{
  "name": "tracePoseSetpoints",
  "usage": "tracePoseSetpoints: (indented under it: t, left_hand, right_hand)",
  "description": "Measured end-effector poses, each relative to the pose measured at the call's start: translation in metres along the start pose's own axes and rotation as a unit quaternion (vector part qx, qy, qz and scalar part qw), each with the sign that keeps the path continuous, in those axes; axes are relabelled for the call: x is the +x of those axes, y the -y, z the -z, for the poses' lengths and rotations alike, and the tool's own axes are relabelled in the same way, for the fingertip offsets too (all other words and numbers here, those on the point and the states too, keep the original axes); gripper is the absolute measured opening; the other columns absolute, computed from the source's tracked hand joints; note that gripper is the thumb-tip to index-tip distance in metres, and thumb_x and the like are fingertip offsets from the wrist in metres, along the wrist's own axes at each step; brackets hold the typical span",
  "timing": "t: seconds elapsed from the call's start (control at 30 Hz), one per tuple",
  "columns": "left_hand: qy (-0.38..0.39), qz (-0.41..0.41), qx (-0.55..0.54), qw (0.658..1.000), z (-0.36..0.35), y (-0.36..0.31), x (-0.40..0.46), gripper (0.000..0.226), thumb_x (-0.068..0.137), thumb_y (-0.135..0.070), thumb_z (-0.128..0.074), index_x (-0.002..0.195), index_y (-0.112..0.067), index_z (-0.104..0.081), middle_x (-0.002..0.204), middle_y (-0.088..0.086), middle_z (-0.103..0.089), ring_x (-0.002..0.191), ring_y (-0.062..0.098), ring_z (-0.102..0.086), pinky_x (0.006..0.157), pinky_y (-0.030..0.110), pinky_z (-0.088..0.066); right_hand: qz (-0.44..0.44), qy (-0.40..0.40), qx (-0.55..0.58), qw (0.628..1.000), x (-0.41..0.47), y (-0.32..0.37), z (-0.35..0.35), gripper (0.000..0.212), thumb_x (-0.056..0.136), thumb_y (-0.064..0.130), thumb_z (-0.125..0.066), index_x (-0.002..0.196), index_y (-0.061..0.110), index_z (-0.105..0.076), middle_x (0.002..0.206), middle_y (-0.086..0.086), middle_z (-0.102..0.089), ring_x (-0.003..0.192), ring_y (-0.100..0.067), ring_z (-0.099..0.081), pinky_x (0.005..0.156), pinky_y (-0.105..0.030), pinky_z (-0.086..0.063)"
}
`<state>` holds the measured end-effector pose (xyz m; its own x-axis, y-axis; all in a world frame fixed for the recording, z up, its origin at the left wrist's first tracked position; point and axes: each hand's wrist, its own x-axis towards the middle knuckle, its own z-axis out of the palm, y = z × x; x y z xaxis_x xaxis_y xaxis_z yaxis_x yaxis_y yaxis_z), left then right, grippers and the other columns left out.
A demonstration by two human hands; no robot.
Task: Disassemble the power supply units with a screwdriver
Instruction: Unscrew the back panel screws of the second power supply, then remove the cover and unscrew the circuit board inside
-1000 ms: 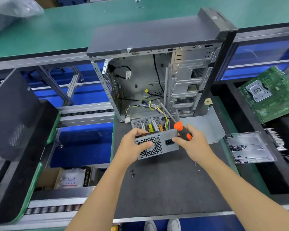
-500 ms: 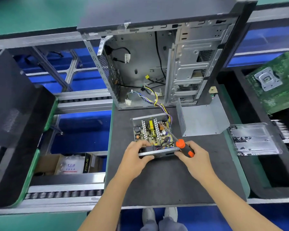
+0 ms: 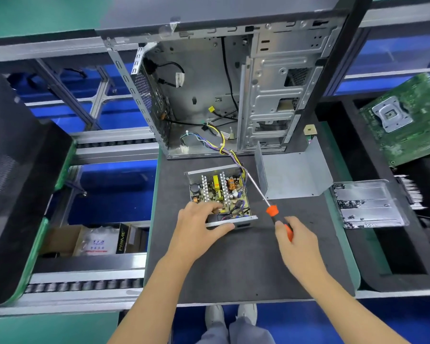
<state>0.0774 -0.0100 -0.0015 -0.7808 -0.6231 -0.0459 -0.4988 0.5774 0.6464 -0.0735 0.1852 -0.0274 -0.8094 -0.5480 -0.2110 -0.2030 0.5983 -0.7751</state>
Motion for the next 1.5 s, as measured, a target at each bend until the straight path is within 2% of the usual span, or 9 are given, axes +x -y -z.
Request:
tracePoseSetpoints:
  t: [0.2,0.4,0.57,0.73,0.9,1.0,1.17,1.33,1.5]
  left_hand:
    - [0.012,-0.014,-0.009,1.000,-0.004,-0.004,0.008,0.050,0.073,-0.052,-0.082,0.115,-0.027,-0.074,0.105,-0.014,-0.069,0.102,0.012,-0.052,0.096,0.036,-0.044]
    - [0.023,0.004,-0.017,1.000,-0.004,-0.001,0.010,0.046,0.073,-0.049,-0.084,0.113,-0.029,-0.075,0.097,-0.018,-0.066,0.096,-0.001,-0.047,0.083,0.002,-0.033]
    - [0.019,-0.002,-0.002,1.000,-0.002,-0.006,0.009,0.046,0.074,-0.046,-0.084,0.114,-0.025,-0.075,0.086,-0.035,-0.048,0.095,0.007,-0.052,0.087,0.022,-0.042]
    - [0.025,0.012,-0.007,1.000,-0.004,-0.005,0.008,0.046,0.076,-0.046,-0.083,0.117,-0.026,-0.074,0.089,-0.032,-0.049,0.100,0.007,-0.051,0.084,0.023,-0.041]
    - [0.022,0.012,-0.014,1.000,-0.008,0.001,0.007,0.046,0.077,-0.051,-0.080,0.117,-0.030,-0.073,0.096,-0.020,-0.061,0.098,0.001,-0.044,0.084,0.025,-0.044]
    - [0.013,0.005,-0.011,1.000,-0.010,0.003,0.008,0.046,0.076,-0.052,-0.080,0.116,-0.030,-0.073,0.099,-0.018,-0.065,0.095,-0.001,-0.041,0.082,0.026,-0.045]
    - [0.002,-0.015,-0.009,1.000,-0.010,0.004,0.008,0.044,0.076,-0.050,-0.081,0.114,-0.027,-0.075,0.094,-0.020,-0.065,0.095,0.006,-0.046,0.078,0.028,-0.045]
    - [0.003,-0.032,-0.009,0.999,-0.010,0.007,0.008,0.045,0.078,-0.051,-0.079,0.115,-0.027,-0.074,0.102,-0.015,-0.070,0.097,0.008,-0.048,0.079,0.029,-0.046]
    - [0.000,-0.045,-0.012,0.999,-0.010,0.007,0.007,0.043,0.077,-0.047,-0.081,0.113,-0.024,-0.075,0.099,-0.012,-0.072,0.095,0.015,-0.051,0.079,0.034,-0.049]
  right_hand:
    - [-0.027,-0.040,-0.037,0.998,-0.030,-0.001,-0.018,0.026,0.096,0.043,-0.050,0.077,0.025,-0.051,0.059,0.005,-0.053,0.058,-0.016,-0.053,0.056,-0.038,-0.047]
    - [-0.006,0.000,-0.163,0.987,-0.026,0.006,-0.022,0.020,0.097,0.047,-0.047,0.096,0.032,-0.034,0.067,0.007,-0.057,0.062,-0.022,-0.054,0.054,-0.034,-0.038]
    - [0.037,0.012,-0.302,0.953,-0.020,0.015,-0.026,0.026,0.095,0.051,-0.044,0.094,0.027,-0.035,0.086,0.006,-0.054,0.076,-0.027,-0.064,0.053,-0.032,-0.034]
    - [0.044,0.047,-0.426,0.902,-0.015,0.026,-0.019,0.040,0.097,0.062,-0.035,0.109,0.026,-0.047,0.097,0.004,-0.062,0.084,-0.020,-0.067,0.052,-0.030,-0.034]
    - [0.033,0.043,-0.160,0.986,0.023,0.038,-0.002,0.016,0.099,0.026,-0.055,0.097,0.016,-0.067,0.088,-0.004,-0.065,0.087,-0.028,-0.064,0.069,-0.034,-0.046]
    - [-0.014,0.095,-0.001,0.995,0.048,0.052,-0.001,0.020,0.094,0.005,-0.058,0.093,0.017,-0.074,0.079,-0.005,-0.071,0.075,-0.019,-0.068,0.075,-0.035,-0.059]
    - [-0.019,0.192,-0.019,0.981,0.070,0.052,-0.011,0.027,0.088,0.006,-0.070,0.080,0.032,-0.071,0.083,0.002,-0.073,0.076,-0.015,-0.069,0.060,-0.012,-0.053]
    - [-0.010,0.180,0.014,0.983,0.069,0.044,-0.023,0.023,0.083,0.005,-0.075,0.081,0.028,-0.073,0.084,0.002,-0.074,0.080,-0.014,-0.071,0.071,-0.029,-0.059]
    - [0.063,0.163,-0.089,0.981,0.071,0.037,-0.029,0.021,0.091,0.009,-0.064,0.078,0.025,-0.065,0.085,0.003,-0.069,0.077,-0.009,-0.062,0.060,-0.016,-0.046]
